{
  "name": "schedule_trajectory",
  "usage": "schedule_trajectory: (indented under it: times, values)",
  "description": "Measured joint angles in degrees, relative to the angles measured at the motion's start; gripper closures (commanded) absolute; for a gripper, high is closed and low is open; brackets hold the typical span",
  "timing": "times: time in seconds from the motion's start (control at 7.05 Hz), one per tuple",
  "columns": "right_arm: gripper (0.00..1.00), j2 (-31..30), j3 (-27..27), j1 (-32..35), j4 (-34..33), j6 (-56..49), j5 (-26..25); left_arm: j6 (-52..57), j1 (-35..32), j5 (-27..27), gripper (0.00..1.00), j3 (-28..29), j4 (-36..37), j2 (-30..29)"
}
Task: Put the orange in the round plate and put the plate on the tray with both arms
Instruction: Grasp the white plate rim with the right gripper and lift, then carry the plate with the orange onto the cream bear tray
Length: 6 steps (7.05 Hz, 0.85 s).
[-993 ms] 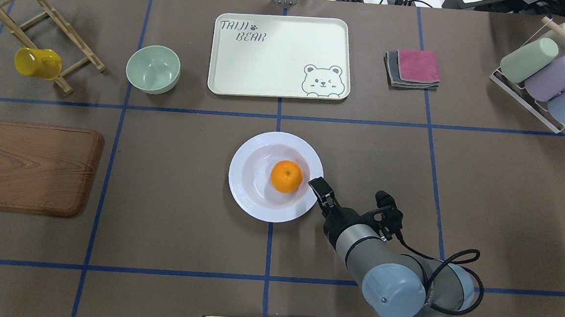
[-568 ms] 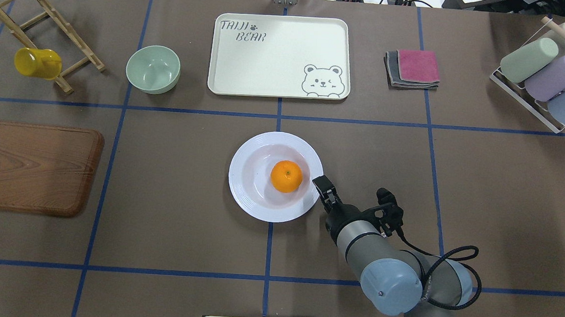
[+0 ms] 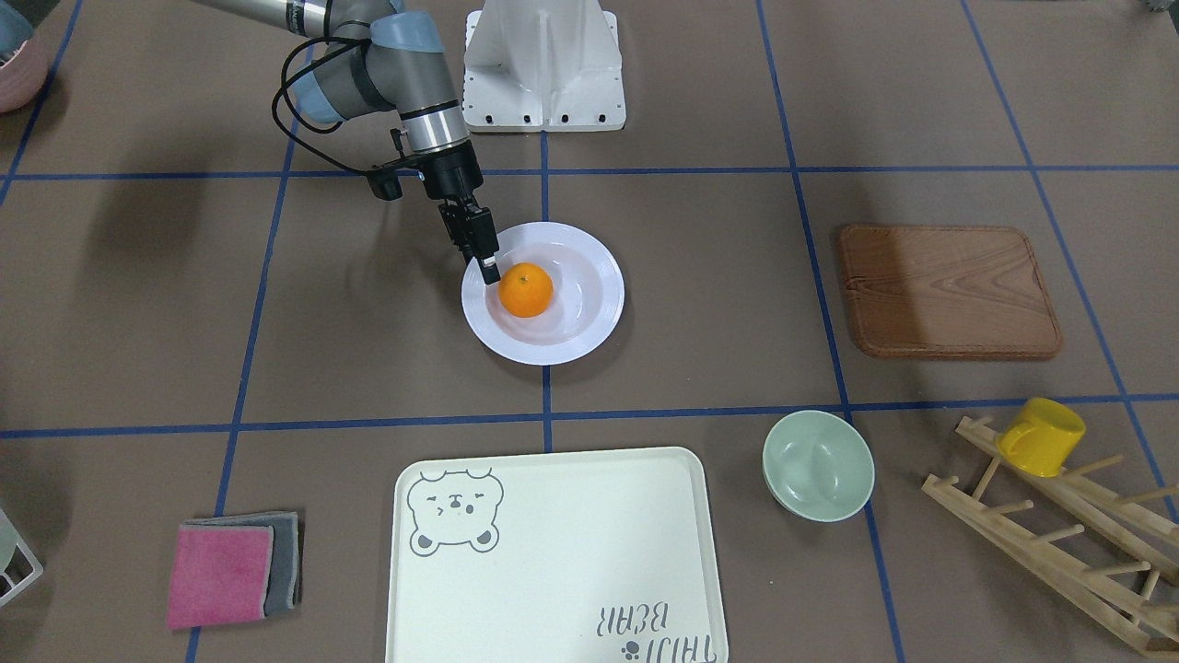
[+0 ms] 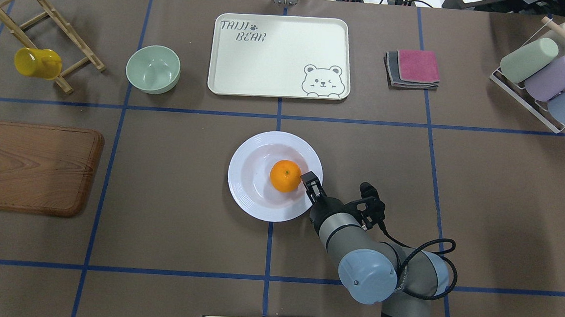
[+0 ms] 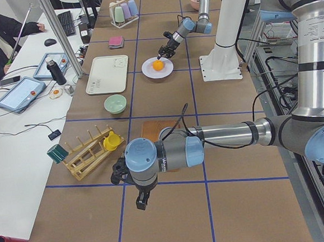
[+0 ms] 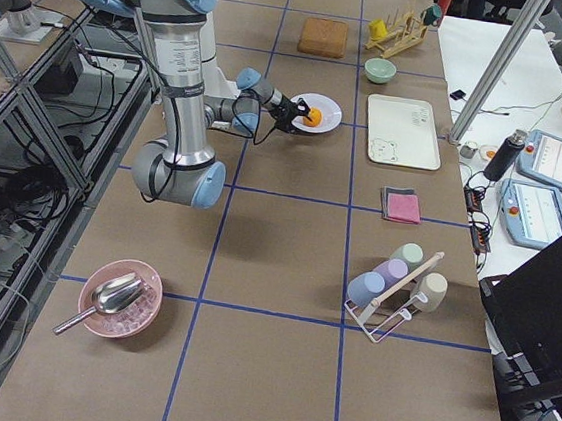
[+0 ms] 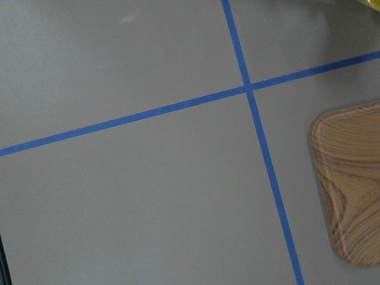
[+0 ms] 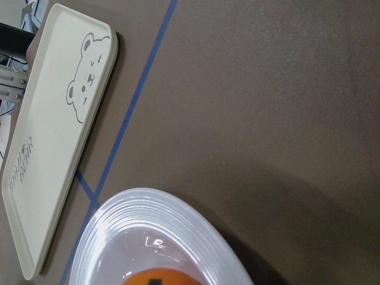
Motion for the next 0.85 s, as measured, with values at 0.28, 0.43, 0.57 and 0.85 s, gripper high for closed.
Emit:
schedule_trajectory:
  times: [0.28,0.43,0.57,0.85]
  values:
    - [1.0,0.0,0.0,0.0,0.0,0.9,0.0,0.0,0.0,0.0,0.01,0.0,0.0,0.0]
    - [1.0,0.0,0.1,0.2,0.1,1.0,0.0,0.0,0.0,0.0,0.01,-0.1,0.0,0.0]
    - [1.0,0.0,0.3,0.5,0.2,1.0,0.0,0.0,0.0,0.0,0.01,-0.1,0.0,0.0]
    - [1.0,-0.5,0.5,1.4,6.6,0.8,-0.7,0.0,0.0,0.0,0.01,-0.1,-0.1,0.0]
